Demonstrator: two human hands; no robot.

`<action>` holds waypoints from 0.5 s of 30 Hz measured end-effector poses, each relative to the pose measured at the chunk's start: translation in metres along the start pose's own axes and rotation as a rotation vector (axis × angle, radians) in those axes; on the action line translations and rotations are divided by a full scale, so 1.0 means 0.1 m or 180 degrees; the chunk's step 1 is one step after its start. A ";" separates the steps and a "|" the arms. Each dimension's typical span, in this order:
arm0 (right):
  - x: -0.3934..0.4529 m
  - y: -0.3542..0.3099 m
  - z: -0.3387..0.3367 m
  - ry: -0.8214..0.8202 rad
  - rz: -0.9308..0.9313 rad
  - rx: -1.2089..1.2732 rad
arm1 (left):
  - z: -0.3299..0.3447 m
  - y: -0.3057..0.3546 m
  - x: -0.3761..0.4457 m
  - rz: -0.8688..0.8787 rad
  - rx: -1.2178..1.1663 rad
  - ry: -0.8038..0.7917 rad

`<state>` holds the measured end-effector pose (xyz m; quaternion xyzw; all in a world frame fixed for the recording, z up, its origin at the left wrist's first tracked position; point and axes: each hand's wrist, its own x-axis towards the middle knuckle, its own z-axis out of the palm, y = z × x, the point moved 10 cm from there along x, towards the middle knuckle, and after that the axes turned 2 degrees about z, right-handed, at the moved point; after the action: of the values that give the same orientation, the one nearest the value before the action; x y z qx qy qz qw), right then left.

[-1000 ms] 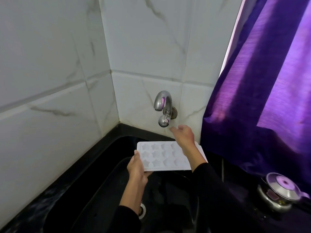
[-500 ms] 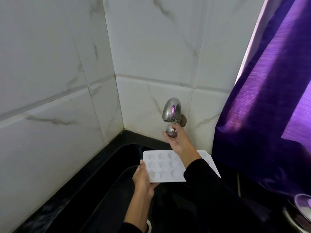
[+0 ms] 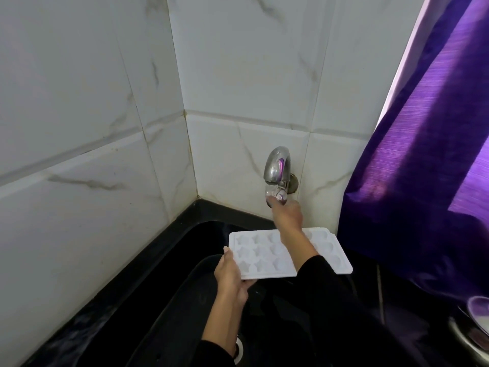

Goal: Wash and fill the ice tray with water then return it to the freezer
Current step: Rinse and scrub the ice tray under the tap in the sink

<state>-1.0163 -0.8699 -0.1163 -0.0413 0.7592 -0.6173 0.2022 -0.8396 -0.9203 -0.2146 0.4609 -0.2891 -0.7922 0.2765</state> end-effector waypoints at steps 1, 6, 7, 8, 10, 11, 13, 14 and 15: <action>-0.11 -0.01 0.02 0.0038 -0.0386 -0.0586 | 0.00 -0.02 -0.01 -0.0010 -0.0016 0.0001; -0.89 0.39 0.49 -0.0806 -0.1899 -0.2868 | -0.12 -0.08 -0.08 0.0024 0.0079 0.0063; -1.02 0.49 0.57 -0.1021 -0.2150 -0.3340 | -0.16 -0.09 -0.08 0.0037 0.0136 0.0103; -1.09 0.58 0.60 -0.1170 -0.2302 -0.3635 | -0.21 -0.10 -0.08 0.0041 0.0167 0.0153; -1.08 0.69 0.54 -0.1262 -0.2198 -0.3862 | -0.27 -0.11 -0.09 0.0081 0.0187 0.0221; -1.02 0.74 0.48 -0.1267 -0.2047 -0.3908 | -0.28 -0.10 -0.11 0.0122 0.0191 0.0226; -0.89 0.81 0.30 -0.1188 -0.1621 -0.4018 | -0.33 -0.07 -0.14 0.0205 0.0129 0.0251; -0.80 0.84 0.17 -0.1078 -0.1365 -0.4050 | -0.37 -0.05 -0.15 0.0232 0.0068 0.0285; -0.71 0.86 0.01 -0.0911 -0.1092 -0.4032 | -0.42 -0.02 -0.15 0.0258 0.0030 0.0328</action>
<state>-0.9345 -0.8282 -0.1807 -0.3536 0.9231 -0.0644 0.1366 -0.7958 -0.9169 -0.2247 0.4903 -0.2967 -0.7542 0.3207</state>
